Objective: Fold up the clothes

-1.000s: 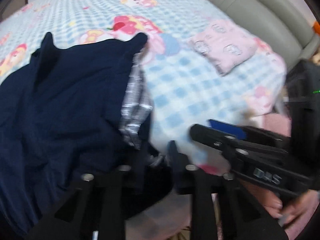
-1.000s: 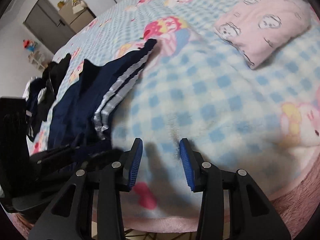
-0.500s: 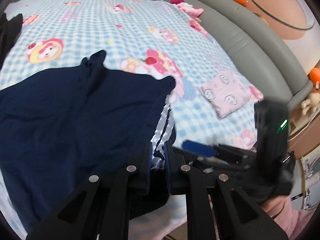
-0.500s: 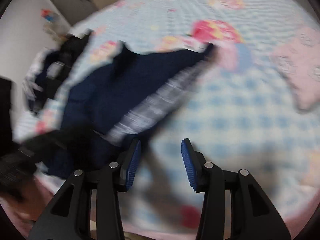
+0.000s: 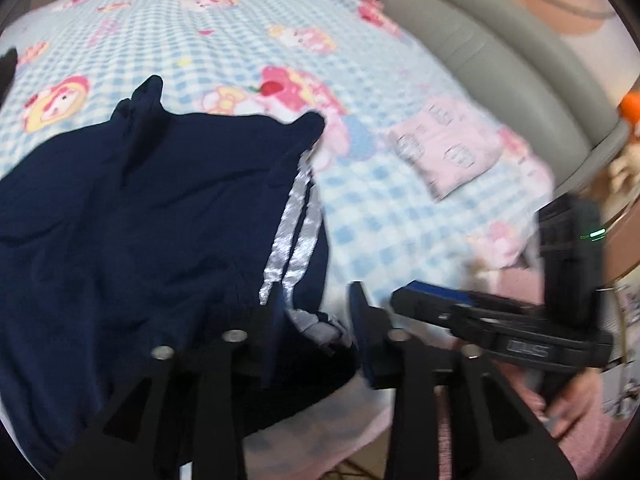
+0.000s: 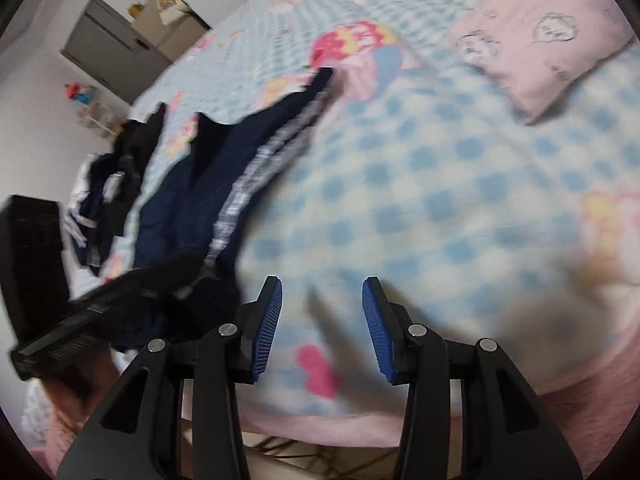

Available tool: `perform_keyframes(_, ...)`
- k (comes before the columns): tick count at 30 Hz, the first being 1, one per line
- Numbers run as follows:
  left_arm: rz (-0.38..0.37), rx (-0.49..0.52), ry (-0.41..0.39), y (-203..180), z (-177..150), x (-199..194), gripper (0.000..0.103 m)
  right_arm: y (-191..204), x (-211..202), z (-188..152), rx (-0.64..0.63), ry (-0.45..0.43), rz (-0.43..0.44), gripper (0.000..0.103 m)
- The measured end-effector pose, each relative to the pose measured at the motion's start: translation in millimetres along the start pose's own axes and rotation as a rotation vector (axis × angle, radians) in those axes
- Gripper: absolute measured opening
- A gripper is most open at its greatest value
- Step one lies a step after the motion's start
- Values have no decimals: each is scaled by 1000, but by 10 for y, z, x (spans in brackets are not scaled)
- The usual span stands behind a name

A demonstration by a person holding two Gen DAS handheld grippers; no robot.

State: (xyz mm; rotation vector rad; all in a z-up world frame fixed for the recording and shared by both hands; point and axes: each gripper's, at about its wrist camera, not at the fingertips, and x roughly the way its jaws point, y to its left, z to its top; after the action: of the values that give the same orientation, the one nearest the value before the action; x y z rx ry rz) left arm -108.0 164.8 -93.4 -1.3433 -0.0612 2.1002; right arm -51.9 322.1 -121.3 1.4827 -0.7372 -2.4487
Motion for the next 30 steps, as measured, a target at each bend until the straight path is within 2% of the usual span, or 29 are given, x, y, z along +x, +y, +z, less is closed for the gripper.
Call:
perform_keyframes(2, 77, 20, 24, 5, -17, 48, 52, 107, 42, 15, -27, 7, 33, 44)
perform_keyframes(4, 118, 5, 49, 70, -53, 85, 53, 216, 78, -2, -61, 16, 33, 44)
perform_keyframes(7, 112, -46, 77, 199, -117, 131, 53, 324, 205, -46, -91, 53, 43, 44)
perform_keyframes(8, 97, -57, 78, 220, -133, 140, 49, 350, 253, -64, -99, 69, 50, 44)
perform_keyframes(9, 79, -68, 81, 238, -144, 148, 35, 360, 261, -86, -108, 74, 39, 44)
perform_keyframes(11, 48, -86, 80, 256, -153, 137, 22, 394, 301, -99, -132, 79, 11, 45)
perform_keyframes(13, 15, -100, 41, 262, -126, 42, 14, 397, 278, -85, -122, 72, 14, 45)
perform_keyframes(16, -30, -124, -35, 295, -61, -165, 13, 393, 267, -38, -98, 68, 26, 45)
perform_keyframes(18, -40, -141, -85, 344, -7, -323, 13, 487, 275, 51, -125, 75, 24, 45)
perform_keyframes(24, -5, -203, -168, 639, 23, -735, 12, 1061, 380, 280, -266, 72, 52, 49)
perform_keyframes(30, 48, -297, -196, 1035, -201, -959, 12, 1381, 769, 132, -324, 135, 41, 48)
